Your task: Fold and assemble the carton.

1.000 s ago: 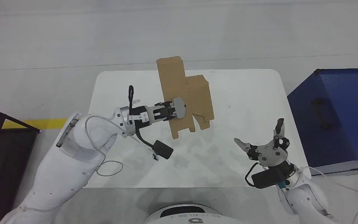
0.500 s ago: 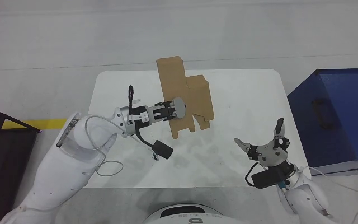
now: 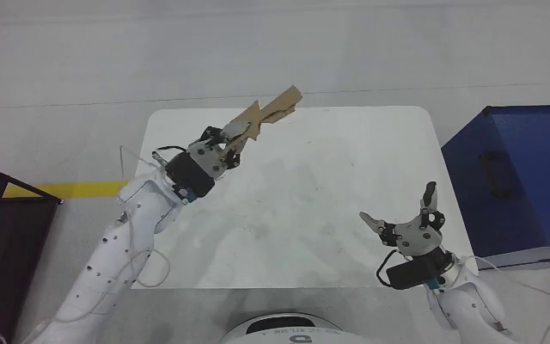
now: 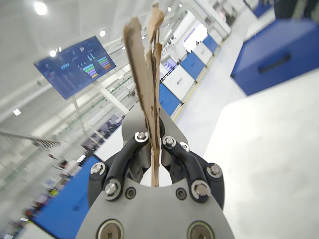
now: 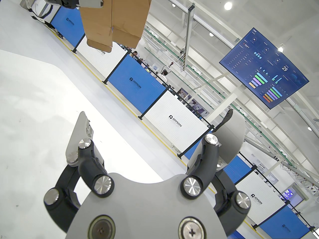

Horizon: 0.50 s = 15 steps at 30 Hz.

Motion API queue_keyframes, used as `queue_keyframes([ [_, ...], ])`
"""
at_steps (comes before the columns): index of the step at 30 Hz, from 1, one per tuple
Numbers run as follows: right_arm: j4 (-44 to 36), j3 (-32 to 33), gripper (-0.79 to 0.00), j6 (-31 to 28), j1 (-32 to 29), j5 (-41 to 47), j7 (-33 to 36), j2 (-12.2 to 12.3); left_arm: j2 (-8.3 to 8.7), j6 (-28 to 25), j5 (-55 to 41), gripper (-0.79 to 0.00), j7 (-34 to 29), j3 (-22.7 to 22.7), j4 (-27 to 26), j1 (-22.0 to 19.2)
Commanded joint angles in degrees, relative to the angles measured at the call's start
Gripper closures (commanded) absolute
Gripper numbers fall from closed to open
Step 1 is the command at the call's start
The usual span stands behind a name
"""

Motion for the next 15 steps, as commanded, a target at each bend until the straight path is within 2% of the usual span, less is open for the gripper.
queue_keyframes([
  [1,0.0,0.0,-0.785,0.0,0.0,0.0,0.0,0.0,-0.5,-2.0,-10.5,0.0,1.3,1.6,1.4,0.6],
  [3,0.0,0.0,-0.785,0.0,0.0,0.0,0.0,0.0,-0.79,-3.6,-13.0,0.0,1.5,2.7,2.2,0.6],
  [13,0.0,0.0,-0.785,0.0,0.0,0.0,0.0,0.0,-0.79,-3.6,-13.0,0.0,1.5,2.7,2.2,0.6],
  [14,0.0,0.0,-0.785,0.0,0.0,0.0,0.0,0.0,-0.98,-4.0,-16.6,0.0,1.6,3.0,2.4,1.3],
  [15,0.0,0.0,-0.785,0.0,0.0,0.0,0.0,0.0,-1.46,-5.2,-25.7,0.0,2.0,3.7,2.6,2.5],
])
